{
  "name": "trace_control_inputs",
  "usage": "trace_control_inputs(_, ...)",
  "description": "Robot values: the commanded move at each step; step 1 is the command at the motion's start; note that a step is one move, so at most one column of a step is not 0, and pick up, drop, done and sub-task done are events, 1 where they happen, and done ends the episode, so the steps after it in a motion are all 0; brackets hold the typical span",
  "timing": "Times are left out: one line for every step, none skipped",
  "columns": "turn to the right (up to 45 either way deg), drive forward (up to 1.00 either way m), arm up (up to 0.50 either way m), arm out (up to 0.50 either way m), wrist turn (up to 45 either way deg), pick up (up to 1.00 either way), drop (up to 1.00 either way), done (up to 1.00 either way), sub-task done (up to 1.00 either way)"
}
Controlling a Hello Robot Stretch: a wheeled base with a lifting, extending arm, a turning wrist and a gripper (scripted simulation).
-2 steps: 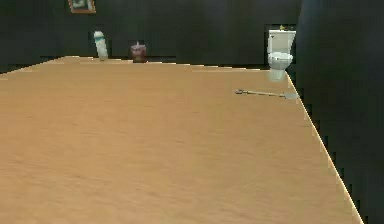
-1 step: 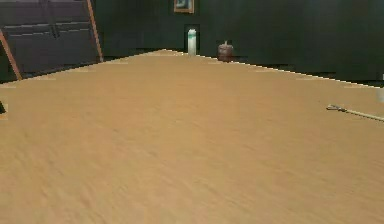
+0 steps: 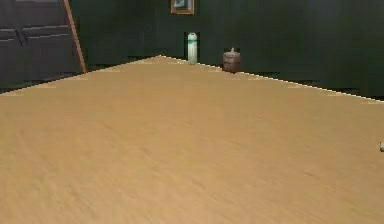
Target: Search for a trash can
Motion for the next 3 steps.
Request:
trace_control_inputs(0.0, 1.00, 0.00, 0.00, 0.0, 0.00, 0.00, 0.00, 0.00)
trace_control_inputs(0.0, 1.00, 0.00, 0.00, 0.0, 0.00, 0.00, 0.00, 0.00)
trace_control_inputs(0.0, 1.00, 0.00, 0.00, 0.0, 0.00, 0.00, 0.00, 0.00)
